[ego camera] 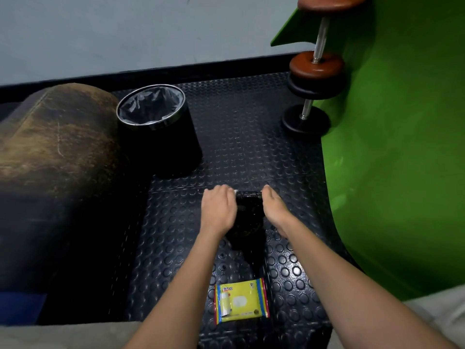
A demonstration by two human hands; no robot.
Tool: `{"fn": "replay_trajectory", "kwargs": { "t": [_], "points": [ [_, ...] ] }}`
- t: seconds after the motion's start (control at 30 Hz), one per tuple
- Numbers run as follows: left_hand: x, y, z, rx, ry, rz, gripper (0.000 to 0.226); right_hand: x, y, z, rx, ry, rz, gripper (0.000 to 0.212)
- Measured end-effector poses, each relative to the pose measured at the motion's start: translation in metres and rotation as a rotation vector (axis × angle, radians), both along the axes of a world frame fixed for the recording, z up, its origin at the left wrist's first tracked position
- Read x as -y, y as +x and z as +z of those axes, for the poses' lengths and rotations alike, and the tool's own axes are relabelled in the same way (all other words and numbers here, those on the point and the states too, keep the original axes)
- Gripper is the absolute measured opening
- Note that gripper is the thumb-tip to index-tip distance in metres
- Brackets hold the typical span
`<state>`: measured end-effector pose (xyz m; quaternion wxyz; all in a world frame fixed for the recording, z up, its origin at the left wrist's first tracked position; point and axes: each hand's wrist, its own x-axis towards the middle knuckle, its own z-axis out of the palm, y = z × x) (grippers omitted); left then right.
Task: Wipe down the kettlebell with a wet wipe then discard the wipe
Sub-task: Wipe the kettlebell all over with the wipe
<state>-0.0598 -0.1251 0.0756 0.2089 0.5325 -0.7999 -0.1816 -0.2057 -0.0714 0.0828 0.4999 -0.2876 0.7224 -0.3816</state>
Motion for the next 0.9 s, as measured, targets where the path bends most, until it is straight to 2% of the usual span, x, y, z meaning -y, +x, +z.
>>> {"fn": "replay_trajectory", "kwargs": {
  "t": [0.1, 0.17, 0.27, 0.33, 0.4, 0.47, 0.53, 0.67, 0.73, 0.8, 0.9],
  "points": [
    [-0.002, 0.010, -0.010, -0.062, 0.009, 0.024, 0.040, -0.001, 0.002, 0.006, 0.011, 0.026, 0.025, 0.057],
    [-0.005, 0.019, -0.011, -0.223, 0.103, 0.186, 0.041, -0.003, 0.003, 0.008, 0.010, 0.058, 0.047, 0.058],
    [-0.009, 0.021, -0.015, -0.503, 0.416, 0.403, 0.035, -0.006, 0.004, 0.006, 0.005, 0.078, 0.052, 0.058],
    [-0.005, 0.024, -0.023, -0.664, 0.624, 0.486, 0.041, -0.007, 0.002, 0.004, 0.001, 0.065, 0.046, 0.058],
    [0.005, 0.027, -0.035, -0.702, 0.700, 0.507, 0.044, -0.007, 0.000, 0.002, -0.001, 0.059, 0.037, 0.058],
    [0.011, 0.022, -0.031, -0.563, 0.644, 0.451, 0.037, -0.005, -0.001, 0.001, 0.003, 0.068, 0.036, 0.059],
    [0.008, 0.015, -0.021, -0.332, 0.434, 0.328, 0.034, -0.003, -0.002, 0.002, -0.022, 0.074, 0.033, 0.058],
    [-0.003, 0.016, -0.008, 0.012, 0.065, 0.026, 0.034, 0.005, 0.000, 0.007, -0.329, -0.002, 0.087, 0.053],
    [-0.007, 0.020, -0.009, -0.015, 0.013, -0.037, 0.040, 0.007, 0.005, 0.005, -0.394, -0.079, 0.111, 0.051],
    [-0.012, 0.025, -0.011, -0.151, 0.027, -0.008, 0.045, 0.007, 0.009, 0.003, -0.361, -0.102, 0.112, 0.050],
    [-0.014, 0.034, -0.020, -0.433, 0.299, 0.237, 0.033, 0.004, 0.010, 0.005, -0.277, -0.099, 0.125, 0.051]
  ]
}}
